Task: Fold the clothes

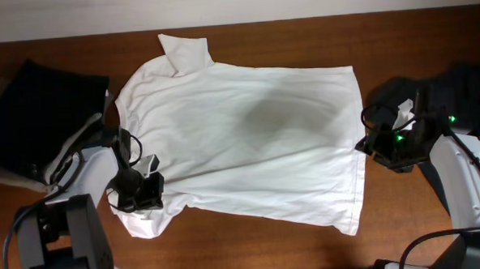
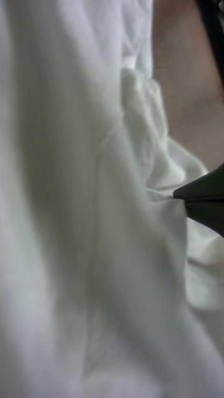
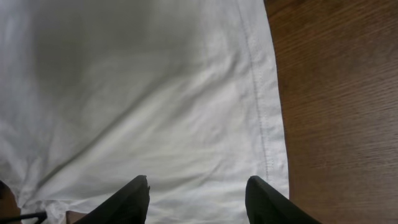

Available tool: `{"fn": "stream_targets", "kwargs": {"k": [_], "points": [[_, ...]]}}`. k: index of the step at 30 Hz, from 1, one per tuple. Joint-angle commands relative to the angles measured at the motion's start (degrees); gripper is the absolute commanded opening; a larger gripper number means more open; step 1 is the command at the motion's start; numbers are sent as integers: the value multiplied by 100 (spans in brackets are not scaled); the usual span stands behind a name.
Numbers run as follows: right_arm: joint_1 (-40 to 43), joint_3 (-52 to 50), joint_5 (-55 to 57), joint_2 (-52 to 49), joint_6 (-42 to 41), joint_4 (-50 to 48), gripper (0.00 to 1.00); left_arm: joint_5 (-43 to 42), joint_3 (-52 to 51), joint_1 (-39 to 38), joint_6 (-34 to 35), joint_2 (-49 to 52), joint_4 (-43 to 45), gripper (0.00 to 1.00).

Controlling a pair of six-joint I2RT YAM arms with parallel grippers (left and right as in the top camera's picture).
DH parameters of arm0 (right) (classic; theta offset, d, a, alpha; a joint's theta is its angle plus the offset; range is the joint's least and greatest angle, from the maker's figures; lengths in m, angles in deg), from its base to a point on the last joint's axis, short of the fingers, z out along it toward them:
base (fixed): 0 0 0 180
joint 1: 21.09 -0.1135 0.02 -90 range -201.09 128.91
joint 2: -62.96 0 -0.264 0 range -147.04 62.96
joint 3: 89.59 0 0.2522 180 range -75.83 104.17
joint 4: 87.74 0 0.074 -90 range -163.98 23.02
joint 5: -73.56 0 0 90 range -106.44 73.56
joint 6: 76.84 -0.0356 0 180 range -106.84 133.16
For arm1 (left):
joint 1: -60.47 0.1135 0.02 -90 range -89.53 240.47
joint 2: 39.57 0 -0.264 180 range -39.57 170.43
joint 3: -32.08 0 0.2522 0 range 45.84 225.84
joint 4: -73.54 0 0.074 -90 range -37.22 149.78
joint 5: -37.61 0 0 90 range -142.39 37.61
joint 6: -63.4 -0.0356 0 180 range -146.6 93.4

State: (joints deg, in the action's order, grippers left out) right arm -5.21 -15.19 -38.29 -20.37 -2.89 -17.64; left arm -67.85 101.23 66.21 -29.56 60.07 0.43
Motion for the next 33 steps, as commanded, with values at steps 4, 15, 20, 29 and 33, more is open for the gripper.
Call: {"fn": "stream_targets", "kwargs": {"k": [4, 15, 20, 29, 33], "points": [[-15, 37, 452, -42, 79, 155, 54, -1134, 306, 4, -186, -466, -389, 0], [-15, 28, 457, -42, 79, 157, 55, -1591, 304, -656, -446, -560, -367, 1], [-15, 28, 457, -42, 81, 157, 56, -824, 306, -925, -415, -560, -330, 40], [-15, 28, 457, -42, 81, 173, 56, 254, 638, -479, -245, -560, -817, 39], [-15, 28, 457, -42, 81, 177, 56, 70, 632, -588, -315, -560, -909, 41]]}}
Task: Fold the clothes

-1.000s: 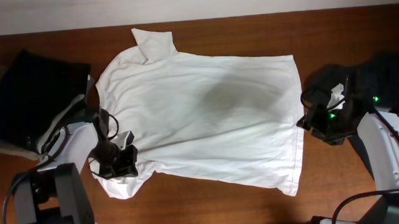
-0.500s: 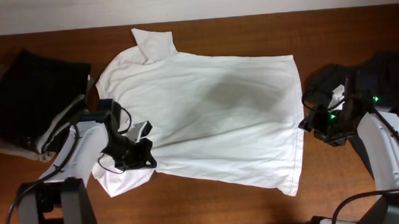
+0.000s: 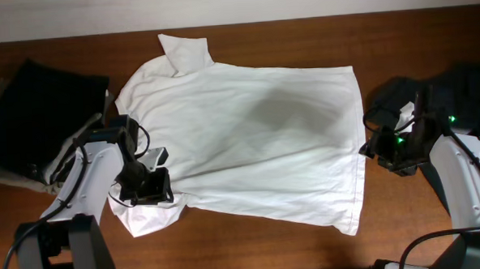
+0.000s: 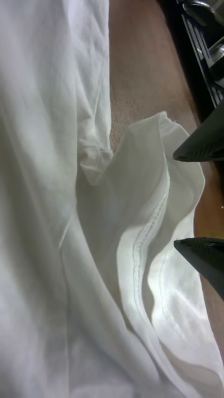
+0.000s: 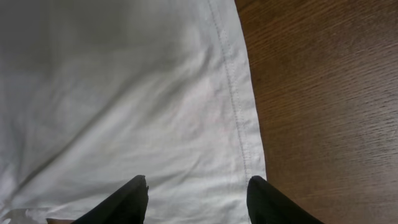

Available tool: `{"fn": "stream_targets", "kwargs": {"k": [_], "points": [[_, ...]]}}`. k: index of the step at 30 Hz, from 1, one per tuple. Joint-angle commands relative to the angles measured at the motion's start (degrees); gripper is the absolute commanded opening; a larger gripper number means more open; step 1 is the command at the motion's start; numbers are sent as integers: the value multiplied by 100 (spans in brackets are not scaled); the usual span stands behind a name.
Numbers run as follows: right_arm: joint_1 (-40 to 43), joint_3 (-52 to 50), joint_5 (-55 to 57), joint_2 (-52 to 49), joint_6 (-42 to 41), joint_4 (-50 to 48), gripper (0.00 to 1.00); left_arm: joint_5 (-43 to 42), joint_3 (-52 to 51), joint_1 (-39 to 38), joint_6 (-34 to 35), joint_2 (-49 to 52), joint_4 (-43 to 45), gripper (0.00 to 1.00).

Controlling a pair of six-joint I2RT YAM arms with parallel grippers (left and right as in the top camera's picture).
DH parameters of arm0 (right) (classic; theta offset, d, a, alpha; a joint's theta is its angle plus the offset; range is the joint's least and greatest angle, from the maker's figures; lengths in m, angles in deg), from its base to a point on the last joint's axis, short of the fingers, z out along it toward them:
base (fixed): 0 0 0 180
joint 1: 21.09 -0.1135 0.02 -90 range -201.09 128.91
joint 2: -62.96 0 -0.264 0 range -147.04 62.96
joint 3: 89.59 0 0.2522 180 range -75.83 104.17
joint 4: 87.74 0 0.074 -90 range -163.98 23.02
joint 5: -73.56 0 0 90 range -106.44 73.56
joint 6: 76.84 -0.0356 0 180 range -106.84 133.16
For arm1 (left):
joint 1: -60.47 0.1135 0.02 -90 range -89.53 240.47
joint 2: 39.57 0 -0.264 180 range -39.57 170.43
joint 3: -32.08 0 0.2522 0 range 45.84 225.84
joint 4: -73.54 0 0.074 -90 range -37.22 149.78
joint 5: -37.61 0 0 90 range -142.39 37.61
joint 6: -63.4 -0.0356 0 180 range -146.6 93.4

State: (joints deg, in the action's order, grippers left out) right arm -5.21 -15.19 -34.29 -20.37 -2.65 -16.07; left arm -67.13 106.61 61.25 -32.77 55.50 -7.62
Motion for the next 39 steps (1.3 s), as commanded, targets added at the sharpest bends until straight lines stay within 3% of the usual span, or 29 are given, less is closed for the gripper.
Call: {"fn": "stream_targets", "kwargs": {"k": [1, 6, 12, 14, 15, 22, 25, 27, 33, 38, 39], "points": [[-15, 28, 57, -42, 57, 20, 56, -4, 85, -155, 7, -103, -107, 43], [-15, 28, 59, -42, 57, 20, 56, 83, -31, -651, 11, -101, 31, 47], [-15, 28, 59, -42, 57, 20, 56, 68, -127, -680, 7, -101, 378, 46], [-15, 28, 149, -42, 55, 42, 56, -13, -302, -680, 11, -101, 549, 29], [-15, 26, 227, -42, 57, 66, 56, -44, -317, -680, 9, -101, 514, 26], [-15, -33, 315, -42, 57, 149, 56, 389, -234, -459, 278, -337, 330, 38], [-15, -33, 313, -42, 57, 149, 56, 1250, -234, -188, 874, -446, 201, 51], [-15, -33, 313, -42, 57, 184, 56, 1283, -234, 190, 1075, -446, 199, 53], [-15, -33, 313, -42, 57, 278, 56, 1287, -245, 1215, 1040, -444, 343, 55], [-15, -33, 321, -42, 59, 275, 57, 1088, -271, 1263, 743, -367, 544, 53], [-15, -33, 354, -42, 59, 275, 57, 1010, -273, 1261, 739, -367, 525, 42]]}}
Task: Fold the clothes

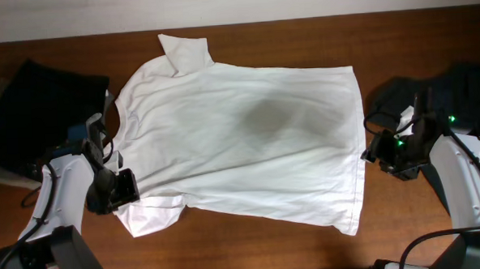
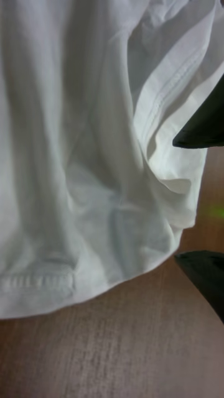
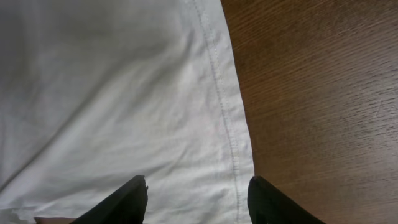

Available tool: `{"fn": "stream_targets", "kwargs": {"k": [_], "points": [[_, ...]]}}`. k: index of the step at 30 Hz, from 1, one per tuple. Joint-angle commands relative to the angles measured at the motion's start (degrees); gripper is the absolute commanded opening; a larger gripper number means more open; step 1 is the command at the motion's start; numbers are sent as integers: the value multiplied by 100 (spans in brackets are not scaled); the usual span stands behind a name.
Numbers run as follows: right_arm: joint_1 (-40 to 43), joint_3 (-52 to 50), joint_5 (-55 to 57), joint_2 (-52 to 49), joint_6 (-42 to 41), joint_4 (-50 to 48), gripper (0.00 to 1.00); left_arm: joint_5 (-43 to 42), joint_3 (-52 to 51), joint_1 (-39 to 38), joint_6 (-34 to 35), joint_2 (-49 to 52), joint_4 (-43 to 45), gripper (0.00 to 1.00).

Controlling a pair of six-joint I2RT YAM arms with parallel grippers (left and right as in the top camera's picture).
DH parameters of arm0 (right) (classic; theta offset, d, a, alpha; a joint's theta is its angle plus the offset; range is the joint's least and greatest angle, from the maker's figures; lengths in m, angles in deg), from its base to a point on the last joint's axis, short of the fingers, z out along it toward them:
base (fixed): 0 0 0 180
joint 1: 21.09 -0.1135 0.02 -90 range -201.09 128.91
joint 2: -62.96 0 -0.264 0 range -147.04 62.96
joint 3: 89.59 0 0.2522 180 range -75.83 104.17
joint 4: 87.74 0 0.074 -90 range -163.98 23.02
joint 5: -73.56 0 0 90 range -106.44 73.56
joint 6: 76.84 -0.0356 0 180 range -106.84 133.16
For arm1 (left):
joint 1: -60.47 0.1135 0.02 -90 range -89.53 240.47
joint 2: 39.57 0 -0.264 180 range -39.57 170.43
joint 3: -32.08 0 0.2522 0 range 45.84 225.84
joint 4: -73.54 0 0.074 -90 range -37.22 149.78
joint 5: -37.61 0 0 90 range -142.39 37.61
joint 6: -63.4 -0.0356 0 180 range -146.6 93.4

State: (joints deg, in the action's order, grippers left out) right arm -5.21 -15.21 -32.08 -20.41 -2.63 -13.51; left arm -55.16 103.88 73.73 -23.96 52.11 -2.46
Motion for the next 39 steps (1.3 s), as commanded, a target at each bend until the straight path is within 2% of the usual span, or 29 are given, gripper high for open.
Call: {"fn": "stream_targets", "kwargs": {"k": [1, 5, 6, 8, 9, 11, 14, 16, 19, 24, 29, 30, 31, 33, 36, 39], "points": [[-15, -31, 136, -37, 59, 22, 57, -238, 0, 15, -203, -28, -46, 33], [-15, -31, 136, -37, 59, 20, 57, -256, -39, 13, -205, -28, -101, 30], [-15, -31, 136, -37, 59, 17, 57, -321, -76, 13, -240, -28, -70, 24], [-15, -31, 136, -37, 59, 17, 58, -496, -212, 13, -400, -28, 46, 21], [-15, -31, 136, -37, 57, 17, 57, -490, -343, 15, -400, -28, 155, 32], [-15, -31, 136, -37, 59, 20, 57, -378, -435, 15, -396, -28, 330, 34], [-13, -31, 136, -37, 59, 20, 57, -343, -435, 15, -396, -28, 315, 17], [-15, -31, 138, -37, 59, 24, 58, -367, -428, 15, -398, -31, 295, 0], [-13, -48, 138, -37, 57, 26, 59, -365, -136, 15, -404, -33, 131, 0], [-4, -398, 262, -37, -153, 22, 59, -343, 1005, 15, -444, -39, -260, 0], [-4, -1119, 280, -37, -632, 7, 59, -339, 1176, 15, -444, -42, -295, 0], [-4, -1338, 278, -37, -774, 0, 56, -339, 1176, 15, -444, -42, -295, 0], [-4, -1502, 262, -37, -916, 2, 50, -339, 1176, 15, -442, -42, -295, 0], [-4, -1746, 20, -37, -1047, 7, 45, -341, 1176, 15, -439, -42, -299, 0], [-15, -1998, -476, -37, -1062, 26, 43, -341, 1176, 15, -439, -42, -295, 0], [-15, -2304, -498, -37, -1331, -59, 42, -341, 1176, 15, -439, -42, -293, 0]]}}
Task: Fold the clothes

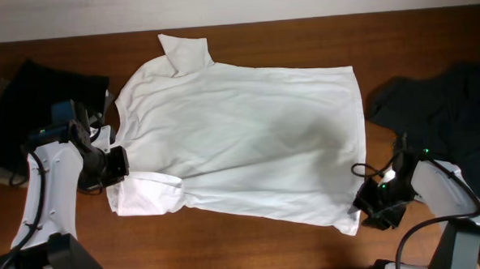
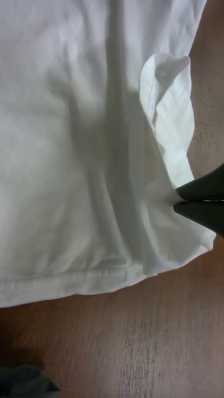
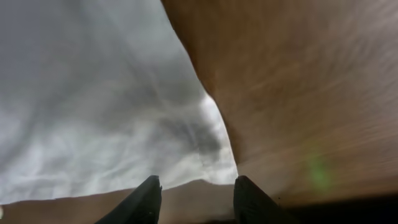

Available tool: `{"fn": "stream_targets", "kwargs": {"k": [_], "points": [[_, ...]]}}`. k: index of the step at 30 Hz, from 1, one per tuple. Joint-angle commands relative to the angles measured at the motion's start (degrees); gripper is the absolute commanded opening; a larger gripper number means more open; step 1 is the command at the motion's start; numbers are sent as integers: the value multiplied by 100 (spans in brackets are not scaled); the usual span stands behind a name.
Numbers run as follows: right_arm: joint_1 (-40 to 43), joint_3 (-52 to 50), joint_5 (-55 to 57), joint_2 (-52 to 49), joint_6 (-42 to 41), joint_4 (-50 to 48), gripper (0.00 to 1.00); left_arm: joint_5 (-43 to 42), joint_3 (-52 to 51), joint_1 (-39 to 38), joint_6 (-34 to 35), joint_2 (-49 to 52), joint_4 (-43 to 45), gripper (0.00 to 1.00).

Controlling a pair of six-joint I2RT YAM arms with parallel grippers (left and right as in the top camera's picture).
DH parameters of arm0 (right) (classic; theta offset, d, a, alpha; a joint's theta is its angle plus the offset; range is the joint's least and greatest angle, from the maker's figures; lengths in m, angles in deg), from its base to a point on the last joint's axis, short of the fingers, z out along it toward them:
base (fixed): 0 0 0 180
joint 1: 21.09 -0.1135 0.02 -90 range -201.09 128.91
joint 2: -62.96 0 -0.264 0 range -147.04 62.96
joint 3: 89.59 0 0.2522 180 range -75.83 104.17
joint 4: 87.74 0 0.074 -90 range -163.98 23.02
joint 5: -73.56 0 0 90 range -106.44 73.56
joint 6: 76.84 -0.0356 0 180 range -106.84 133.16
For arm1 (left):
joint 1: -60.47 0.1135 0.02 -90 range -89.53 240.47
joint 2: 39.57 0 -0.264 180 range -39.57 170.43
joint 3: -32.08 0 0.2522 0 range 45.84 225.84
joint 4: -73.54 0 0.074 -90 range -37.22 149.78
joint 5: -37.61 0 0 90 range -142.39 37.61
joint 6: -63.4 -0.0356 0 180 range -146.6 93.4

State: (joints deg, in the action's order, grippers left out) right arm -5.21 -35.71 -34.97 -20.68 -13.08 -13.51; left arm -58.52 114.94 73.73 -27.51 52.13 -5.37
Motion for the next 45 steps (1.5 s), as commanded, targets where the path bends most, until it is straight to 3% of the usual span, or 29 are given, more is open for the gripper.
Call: {"fn": "stream_targets", "kwargs": {"k": [1, 7, 9, 12, 14, 15, 16, 18, 25, 29, 37, 45], "points": [[-15, -354, -212, -11, -341, -138, 42, -7, 70, 15, -85, -44, -2, 0], [-15, -625, -251, -11, -485, -450, 35, -9, 70, 15, -85, -44, -2, 0], [-15, -638, -227, -11, -426, -391, 46, -9, 70, 15, -85, -44, -4, 0], [-15, -697, -208, -11, -457, -549, 49, -9, 70, 15, -85, -44, 0, 0], [-15, -706, -205, -11, -450, -588, 38, -9, 70, 15, -85, -44, 0, 0], [-15, -706, -203, -11, -407, -586, 20, -9, 70, 15, -85, -44, 17, 0], [-15, -704, -199, -9, -404, -592, 12, -9, 74, 15, -85, -44, 50, 0], [-15, -619, -184, -9, -258, -627, 4, -9, 114, 15, -83, -44, 59, 0], [-13, 953, 313, 411, 247, 535, 4, 20, 776, 15, -87, -271, -345, 0], [-15, 1893, 398, 492, 398, 874, 4, 514, 811, 15, -87, -538, -264, 0], [-15, 2063, 168, 199, 332, -57, 4, 94, 807, 13, -544, -546, 1381, 0], [-15, 2055, -382, -439, 350, -1207, 4, -162, 782, -50, -807, -37, 1961, 0]]}}
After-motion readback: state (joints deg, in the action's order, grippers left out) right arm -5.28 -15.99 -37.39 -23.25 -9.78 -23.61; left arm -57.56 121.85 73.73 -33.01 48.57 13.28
